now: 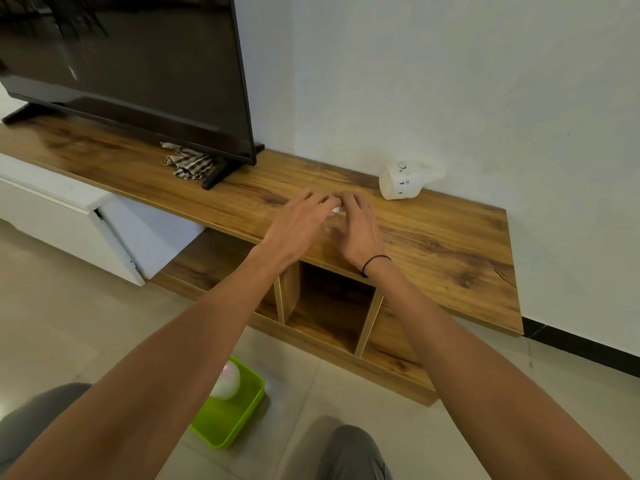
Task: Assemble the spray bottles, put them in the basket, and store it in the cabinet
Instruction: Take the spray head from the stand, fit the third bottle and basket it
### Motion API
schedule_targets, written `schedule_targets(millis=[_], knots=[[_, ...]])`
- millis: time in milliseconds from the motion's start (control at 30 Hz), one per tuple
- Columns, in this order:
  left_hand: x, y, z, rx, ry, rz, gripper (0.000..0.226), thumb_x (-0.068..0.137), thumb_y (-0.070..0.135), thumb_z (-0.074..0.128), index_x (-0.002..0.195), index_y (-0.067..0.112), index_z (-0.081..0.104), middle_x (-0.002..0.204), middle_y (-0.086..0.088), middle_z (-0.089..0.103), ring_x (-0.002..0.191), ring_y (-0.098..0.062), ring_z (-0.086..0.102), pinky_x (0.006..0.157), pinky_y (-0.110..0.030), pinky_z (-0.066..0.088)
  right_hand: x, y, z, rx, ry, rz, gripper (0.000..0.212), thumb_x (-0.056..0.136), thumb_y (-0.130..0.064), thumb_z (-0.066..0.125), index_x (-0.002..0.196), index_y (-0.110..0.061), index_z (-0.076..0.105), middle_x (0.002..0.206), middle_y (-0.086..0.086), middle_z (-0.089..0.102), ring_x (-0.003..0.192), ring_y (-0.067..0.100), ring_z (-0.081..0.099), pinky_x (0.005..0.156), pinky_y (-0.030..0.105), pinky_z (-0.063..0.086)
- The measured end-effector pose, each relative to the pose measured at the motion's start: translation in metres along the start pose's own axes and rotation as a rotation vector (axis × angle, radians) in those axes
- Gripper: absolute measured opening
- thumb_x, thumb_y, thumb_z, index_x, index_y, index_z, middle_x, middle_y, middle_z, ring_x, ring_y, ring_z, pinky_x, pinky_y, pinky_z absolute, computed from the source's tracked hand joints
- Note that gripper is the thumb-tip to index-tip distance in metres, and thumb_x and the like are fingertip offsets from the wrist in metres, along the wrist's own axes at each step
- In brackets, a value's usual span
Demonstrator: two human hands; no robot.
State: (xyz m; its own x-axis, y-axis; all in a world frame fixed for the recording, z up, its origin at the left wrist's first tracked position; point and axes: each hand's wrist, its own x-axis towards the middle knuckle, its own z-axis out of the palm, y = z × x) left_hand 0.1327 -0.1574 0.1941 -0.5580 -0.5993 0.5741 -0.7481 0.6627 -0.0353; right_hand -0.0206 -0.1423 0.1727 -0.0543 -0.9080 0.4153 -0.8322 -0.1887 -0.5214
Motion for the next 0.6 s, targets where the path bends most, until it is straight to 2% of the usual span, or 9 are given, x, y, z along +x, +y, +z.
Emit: schedule_targets(millis=[67, 100, 167, 233, 300, 367, 433, 533, 600], knots=[[0.003, 0.005, -0.002, 0.026, 0.045, 0.12, 0.047, 0.091, 0.006, 0.077, 0.134, 0.017, 0.062, 0.131, -0.006, 0.068, 0.115, -0.023, 0.062, 0.099, -0.035, 0.057, 0.01, 0.004, -0.005, 0.167, 0.028, 0.002, 0.032, 0.091, -0.006, 0.073, 0.117, -0.022, 0.063, 0.119, -0.003, 0.067, 0.106, 0.02, 0.063, 0.086, 0.047, 0.059], [0.004, 0.006, -0.002, -0.022, 0.081, 0.138, 0.043, 0.094, 0.008, 0.075, 0.134, 0.016, 0.062, 0.13, -0.007, 0.067, 0.113, -0.022, 0.062, 0.096, -0.033, 0.058, 0.014, 0.006, -0.008, 0.231, 0.048, 0.014, 0.027, 0.09, -0.003, 0.073, 0.11, -0.019, 0.066, 0.109, -0.002, 0.07, 0.098, 0.02, 0.065, 0.084, 0.047, 0.058], [0.009, 0.007, -0.005, -0.252, 0.153, 0.026, 0.034, 0.106, 0.022, 0.062, 0.138, 0.018, 0.058, 0.134, -0.007, 0.061, 0.111, -0.018, 0.062, 0.09, -0.026, 0.056, 0.018, 0.01, -0.014, 0.321, 0.091, 0.03, 0.022, 0.091, -0.004, 0.075, 0.11, -0.014, 0.069, 0.103, 0.0, 0.072, 0.092, 0.021, 0.066, 0.081, 0.044, 0.057], [0.017, 0.003, -0.004, -0.478, 0.239, -0.151, 0.034, 0.11, 0.034, 0.053, 0.14, 0.019, 0.055, 0.135, -0.003, 0.055, 0.107, -0.012, 0.061, 0.089, -0.022, 0.054, 0.019, 0.017, -0.021, 0.397, 0.157, 0.06, 0.018, 0.095, -0.014, 0.075, 0.111, -0.014, 0.068, 0.098, -0.001, 0.07, 0.087, 0.021, 0.066, 0.074, 0.039, 0.055], [0.028, -0.002, 0.003, -0.599, 0.289, -0.283, 0.033, 0.107, 0.034, 0.055, 0.136, 0.018, 0.058, 0.127, 0.004, 0.056, 0.105, -0.009, 0.061, 0.091, -0.023, 0.055, 0.02, 0.027, -0.029, 0.507, 0.238, 0.147, 0.019, 0.098, -0.022, 0.074, 0.113, -0.016, 0.065, 0.095, -0.002, 0.07, 0.086, 0.021, 0.073, 0.076, 0.04, 0.061], [0.039, -0.006, 0.014, -0.649, 0.246, -0.342, 0.033, 0.1, 0.027, 0.063, 0.133, 0.021, 0.059, 0.121, 0.011, 0.055, 0.103, -0.006, 0.061, 0.09, -0.021, 0.055, 0.023, 0.039, -0.039, 0.643, 0.329, 0.221, 0.023, 0.099, -0.022, 0.073, 0.117, -0.01, 0.065, 0.099, 0.001, 0.073, 0.085, 0.019, 0.077, 0.084, 0.045, 0.065], [0.05, -0.006, 0.027, -0.659, 0.173, -0.379, 0.043, 0.091, 0.017, 0.072, 0.132, 0.023, 0.059, 0.119, 0.012, 0.055, 0.101, -0.004, 0.059, 0.088, -0.017, 0.052, 0.027, 0.052, -0.05, 0.777, 0.415, 0.272, 0.024, 0.099, -0.016, 0.072, 0.117, -0.003, 0.065, 0.101, 0.005, 0.075, 0.083, 0.018, 0.078, 0.086, 0.046, 0.066], [0.071, -0.001, 0.047, -0.661, 0.066, -0.402, 0.06, 0.08, 0.009, 0.079, 0.135, 0.022, 0.056, 0.124, 0.007, 0.054, 0.105, -0.007, 0.056, 0.092, -0.021, 0.052, 0.031, 0.071, -0.07, 0.884, 0.539, 0.324, 0.031, 0.1, -0.013, 0.071, 0.121, 0.007, 0.06, 0.104, 0.023, 0.074, 0.078, 0.021, 0.076, 0.077, 0.039, 0.066], [0.087, 0.005, 0.059, -0.652, -0.026, -0.362, 0.068, 0.079, 0.014, 0.08, 0.14, 0.022, 0.052, 0.134, 0.004, 0.052, 0.117, -0.009, 0.055, 0.102, -0.025, 0.051, 0.031, 0.084, -0.084, 0.917, 0.625, 0.367, 0.035, 0.101, -0.014, 0.07, 0.124, 0.009, 0.057, 0.102, 0.028, 0.072, 0.077, 0.025, 0.075, 0.07, 0.034, 0.065]])
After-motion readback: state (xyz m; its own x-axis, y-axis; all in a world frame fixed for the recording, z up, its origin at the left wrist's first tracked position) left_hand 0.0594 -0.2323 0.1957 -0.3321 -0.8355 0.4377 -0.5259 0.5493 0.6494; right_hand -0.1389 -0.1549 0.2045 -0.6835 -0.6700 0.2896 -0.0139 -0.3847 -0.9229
